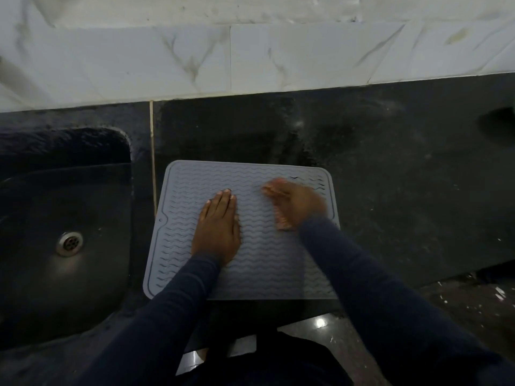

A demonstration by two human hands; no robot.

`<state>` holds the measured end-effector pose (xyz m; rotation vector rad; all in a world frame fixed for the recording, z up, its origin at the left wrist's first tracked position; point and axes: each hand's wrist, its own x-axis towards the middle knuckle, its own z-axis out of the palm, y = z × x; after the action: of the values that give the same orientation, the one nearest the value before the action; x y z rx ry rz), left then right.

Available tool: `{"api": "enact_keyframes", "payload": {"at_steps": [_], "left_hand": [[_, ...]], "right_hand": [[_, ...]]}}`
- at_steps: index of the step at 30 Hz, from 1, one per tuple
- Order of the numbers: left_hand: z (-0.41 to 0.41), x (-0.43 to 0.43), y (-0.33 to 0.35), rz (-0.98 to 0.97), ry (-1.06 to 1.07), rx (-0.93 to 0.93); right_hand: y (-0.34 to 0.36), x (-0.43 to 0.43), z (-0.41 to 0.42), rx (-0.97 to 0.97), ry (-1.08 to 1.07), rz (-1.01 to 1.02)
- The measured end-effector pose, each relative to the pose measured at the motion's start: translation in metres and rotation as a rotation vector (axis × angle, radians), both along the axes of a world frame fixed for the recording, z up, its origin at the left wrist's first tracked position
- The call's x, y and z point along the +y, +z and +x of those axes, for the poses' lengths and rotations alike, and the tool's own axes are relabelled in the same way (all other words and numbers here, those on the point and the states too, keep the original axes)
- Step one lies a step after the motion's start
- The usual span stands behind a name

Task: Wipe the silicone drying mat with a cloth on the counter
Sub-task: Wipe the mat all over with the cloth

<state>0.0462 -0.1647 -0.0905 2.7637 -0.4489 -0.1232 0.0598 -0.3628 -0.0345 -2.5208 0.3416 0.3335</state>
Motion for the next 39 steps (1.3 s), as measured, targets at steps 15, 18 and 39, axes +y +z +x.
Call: {"api": "enact_keyframes", "payload": {"at_steps": [15, 18, 39], "left_hand": [[0.001, 0.000, -0.001, -0.001, 0.017, -0.005], [0.000, 0.000, -0.002, -0.011, 0.021, -0.012], [0.033, -0.035, -0.001, 0.078, 0.211, 0.013]], "right_hand": [[-0.005, 0.036, 0.026, 0.017, 0.060, -0.013], [-0.006, -0.043, 0.019, 0.076, -0.114, -0.123], [-0.001, -0.069, 0.057, 0.116, -0.095, -0.146]]}}
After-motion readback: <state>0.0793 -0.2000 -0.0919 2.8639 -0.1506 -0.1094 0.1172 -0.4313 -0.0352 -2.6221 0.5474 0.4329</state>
